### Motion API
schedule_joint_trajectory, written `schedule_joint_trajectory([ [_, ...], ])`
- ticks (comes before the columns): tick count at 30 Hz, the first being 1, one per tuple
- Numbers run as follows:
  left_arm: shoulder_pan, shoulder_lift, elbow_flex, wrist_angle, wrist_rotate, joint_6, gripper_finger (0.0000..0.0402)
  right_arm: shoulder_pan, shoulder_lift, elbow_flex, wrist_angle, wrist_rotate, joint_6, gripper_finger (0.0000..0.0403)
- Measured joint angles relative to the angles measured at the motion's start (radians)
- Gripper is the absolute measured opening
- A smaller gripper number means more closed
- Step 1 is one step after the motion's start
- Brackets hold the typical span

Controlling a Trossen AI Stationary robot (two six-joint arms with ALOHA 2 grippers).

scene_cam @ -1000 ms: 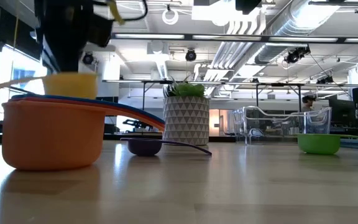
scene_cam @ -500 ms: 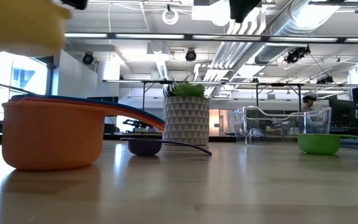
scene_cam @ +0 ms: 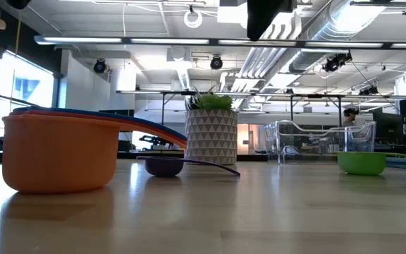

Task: Nest measuring cups in basket
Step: Stack the yellow measuring cup on top of the blue measuring cup

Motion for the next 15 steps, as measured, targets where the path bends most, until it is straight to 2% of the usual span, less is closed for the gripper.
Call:
schedule_joint_trajectory([
  [6,-0.072,0.067,0.001,-0.008,-0.001,-0.217,0.0007,-0.028,0.0,0.0,0.043,-0.04,-0.173,0.0055],
  [15,-0.11,0.253,0.0,0.18,-0.001,-0.41,0.0007,-0.056,0.0,0.0,0.064,-0.082,-0.361,0.0055],
])
